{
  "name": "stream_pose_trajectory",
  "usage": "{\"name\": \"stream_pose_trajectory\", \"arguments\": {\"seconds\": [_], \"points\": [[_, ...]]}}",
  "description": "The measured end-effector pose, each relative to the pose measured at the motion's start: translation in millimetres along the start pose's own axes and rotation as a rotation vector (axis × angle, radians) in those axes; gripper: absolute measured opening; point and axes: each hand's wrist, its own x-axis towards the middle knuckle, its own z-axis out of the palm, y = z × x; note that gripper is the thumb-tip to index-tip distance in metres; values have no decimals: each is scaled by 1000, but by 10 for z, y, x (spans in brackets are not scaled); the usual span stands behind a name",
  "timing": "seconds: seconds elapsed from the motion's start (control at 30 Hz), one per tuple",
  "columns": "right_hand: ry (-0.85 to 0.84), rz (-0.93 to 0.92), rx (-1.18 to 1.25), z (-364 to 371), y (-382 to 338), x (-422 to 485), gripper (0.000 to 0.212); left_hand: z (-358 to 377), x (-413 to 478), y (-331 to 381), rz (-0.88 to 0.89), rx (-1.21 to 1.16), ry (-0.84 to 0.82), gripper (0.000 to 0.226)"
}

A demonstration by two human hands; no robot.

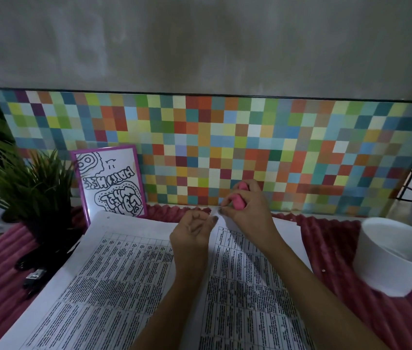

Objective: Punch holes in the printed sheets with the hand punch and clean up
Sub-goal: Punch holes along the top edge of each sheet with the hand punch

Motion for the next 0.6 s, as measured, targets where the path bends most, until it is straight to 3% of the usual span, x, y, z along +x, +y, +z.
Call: {"name": "stream_pose_trajectory", "arguments": {"seconds": [0.27, 0.6], "points": [[27, -9, -53, 36, -51, -24, 18, 2, -10, -40, 79, 49, 45, 16], [66, 17, -212, 32, -277, -73, 47, -38, 27, -89, 389, 412, 53, 19]]}}
